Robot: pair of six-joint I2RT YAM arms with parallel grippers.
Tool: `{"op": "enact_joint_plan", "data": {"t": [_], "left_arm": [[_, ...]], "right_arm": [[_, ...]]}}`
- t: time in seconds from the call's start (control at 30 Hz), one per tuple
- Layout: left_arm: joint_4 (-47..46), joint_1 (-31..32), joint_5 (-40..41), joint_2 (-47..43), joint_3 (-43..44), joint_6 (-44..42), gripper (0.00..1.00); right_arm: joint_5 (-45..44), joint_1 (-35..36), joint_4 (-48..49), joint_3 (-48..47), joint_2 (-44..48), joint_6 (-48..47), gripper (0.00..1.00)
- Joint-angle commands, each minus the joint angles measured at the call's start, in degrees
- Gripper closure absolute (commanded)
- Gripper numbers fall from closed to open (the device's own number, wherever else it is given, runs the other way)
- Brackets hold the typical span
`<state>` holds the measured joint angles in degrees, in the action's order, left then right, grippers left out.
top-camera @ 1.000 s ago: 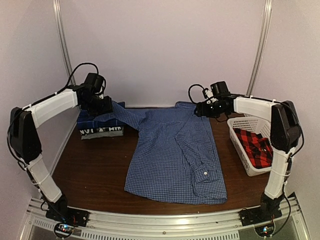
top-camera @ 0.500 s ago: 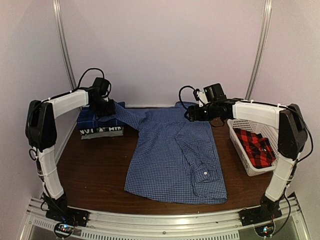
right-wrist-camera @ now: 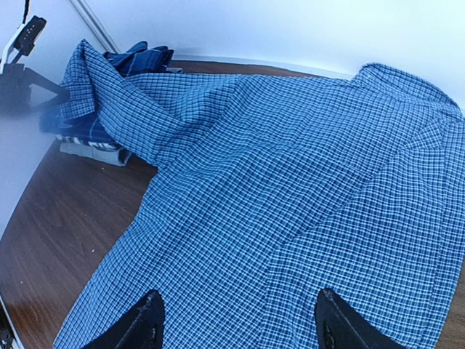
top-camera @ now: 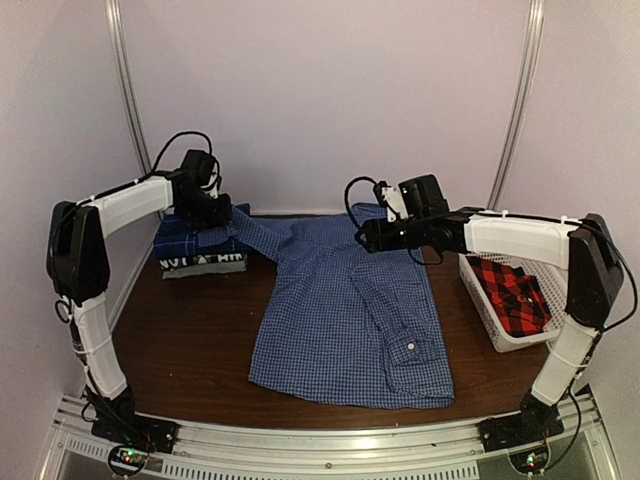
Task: Fold and stack the long sleeve shirts
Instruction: Pick up the sleeve from the square-folded shirt, then pass from the left arm to the right
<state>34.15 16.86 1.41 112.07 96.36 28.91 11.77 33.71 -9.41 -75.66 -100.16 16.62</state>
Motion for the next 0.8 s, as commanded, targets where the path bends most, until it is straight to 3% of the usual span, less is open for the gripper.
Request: {"op": "enact_joint_plan", "data": {"t": [0.0,0.17,0.4,0.77], "left_arm": [[-1.9,0.6,-11.5,-6.9,-0.1,0.2,1.0],[-6.1,2.5,-23.1,-11.2,-3.3,5.1,1.0],[-11.7,7.9,-32.0,-11.5,-3.8,12.2,1.0],[-17.2,12.7,-35.5,-9.7,-4.0,17.8,1.0]], "right_arm": [[-2.2,2.3,6.5,2.1,3.7,-1.1,0.28],[-3.1,5.2,11.7,2.8,5.2,-2.2,0.27],[-3.0,10.4,16.2,1.1,4.4,-4.6,0.23],[-8.2,15.4,16.3,-2.4,3.8,-12.5,0.15]]}}
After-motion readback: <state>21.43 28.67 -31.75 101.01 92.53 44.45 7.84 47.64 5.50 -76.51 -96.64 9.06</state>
